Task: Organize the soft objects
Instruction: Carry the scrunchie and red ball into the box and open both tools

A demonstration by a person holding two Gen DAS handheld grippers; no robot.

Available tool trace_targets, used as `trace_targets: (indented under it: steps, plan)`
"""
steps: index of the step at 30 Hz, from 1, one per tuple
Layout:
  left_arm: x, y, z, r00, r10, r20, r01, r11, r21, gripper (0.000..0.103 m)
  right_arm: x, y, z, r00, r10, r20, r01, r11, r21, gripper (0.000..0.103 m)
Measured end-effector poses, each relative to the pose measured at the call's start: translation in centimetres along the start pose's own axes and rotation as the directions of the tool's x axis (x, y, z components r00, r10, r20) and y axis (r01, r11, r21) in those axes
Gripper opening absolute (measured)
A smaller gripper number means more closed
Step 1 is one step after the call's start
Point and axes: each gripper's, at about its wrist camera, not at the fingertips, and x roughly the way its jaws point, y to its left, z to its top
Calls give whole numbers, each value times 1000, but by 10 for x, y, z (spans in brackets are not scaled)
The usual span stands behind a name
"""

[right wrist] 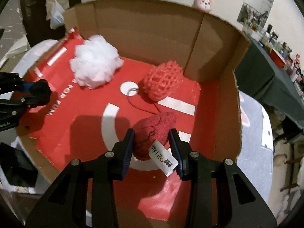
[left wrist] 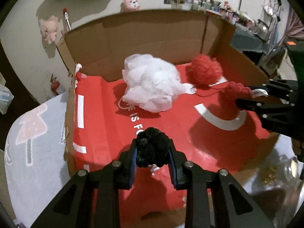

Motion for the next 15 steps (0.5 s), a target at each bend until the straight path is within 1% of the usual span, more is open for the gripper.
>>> trace_targets:
  steps: [2, 5, 13, 15]
  plan:
    - [8, 2, 3, 1000, 14, -21, -14, 1000, -4, 30, 10, -3, 2, 999, -3, -44, 3, 1000, 3, 36]
    - [19, 5, 8, 998, 24, -51, -25, 1000, -19, 30, 20, -7, 5, 997, -19, -70, 19, 1000, 2, 37]
    - [31, 8, 10, 996, 47, -76, -49, 998, -27, 31, 29, -16, 10, 996, -17, -91, 20, 1000, 24, 38]
    - [32, 9, 10, 996, 49, -76, -52, 998, -30, 32, 30, -18, 11, 995, -18, -94, 20, 1000, 24, 40]
